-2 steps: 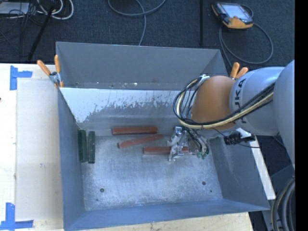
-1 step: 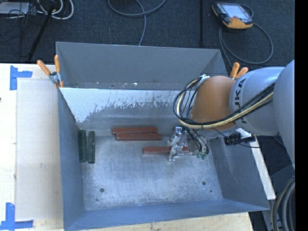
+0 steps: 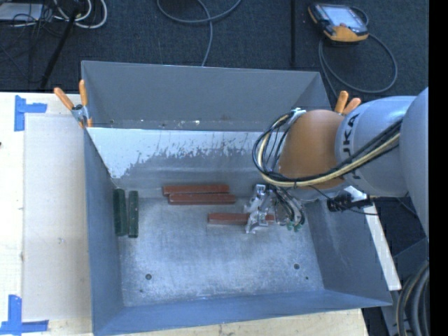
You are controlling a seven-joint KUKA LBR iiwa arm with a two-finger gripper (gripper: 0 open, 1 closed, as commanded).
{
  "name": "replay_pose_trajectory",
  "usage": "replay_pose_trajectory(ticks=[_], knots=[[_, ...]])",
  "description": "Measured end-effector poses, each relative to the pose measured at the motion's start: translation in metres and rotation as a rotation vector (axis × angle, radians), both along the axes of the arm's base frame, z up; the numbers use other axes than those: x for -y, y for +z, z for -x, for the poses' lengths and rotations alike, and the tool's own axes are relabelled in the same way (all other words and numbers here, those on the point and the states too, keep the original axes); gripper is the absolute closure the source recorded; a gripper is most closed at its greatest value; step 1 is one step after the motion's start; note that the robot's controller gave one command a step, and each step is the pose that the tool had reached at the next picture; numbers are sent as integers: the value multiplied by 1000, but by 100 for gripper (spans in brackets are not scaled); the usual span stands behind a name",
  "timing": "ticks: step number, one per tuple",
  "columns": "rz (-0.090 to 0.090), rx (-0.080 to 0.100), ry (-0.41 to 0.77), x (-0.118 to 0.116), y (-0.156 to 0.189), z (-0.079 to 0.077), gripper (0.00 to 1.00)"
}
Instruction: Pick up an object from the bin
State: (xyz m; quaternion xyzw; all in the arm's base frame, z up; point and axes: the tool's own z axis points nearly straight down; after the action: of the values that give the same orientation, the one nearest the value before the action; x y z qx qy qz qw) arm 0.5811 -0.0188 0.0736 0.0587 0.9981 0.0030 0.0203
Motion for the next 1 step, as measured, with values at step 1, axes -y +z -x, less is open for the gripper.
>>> replay_pose_trajectory(ticks=[1], knots=[[2,-20,3,0,6,3,100]])
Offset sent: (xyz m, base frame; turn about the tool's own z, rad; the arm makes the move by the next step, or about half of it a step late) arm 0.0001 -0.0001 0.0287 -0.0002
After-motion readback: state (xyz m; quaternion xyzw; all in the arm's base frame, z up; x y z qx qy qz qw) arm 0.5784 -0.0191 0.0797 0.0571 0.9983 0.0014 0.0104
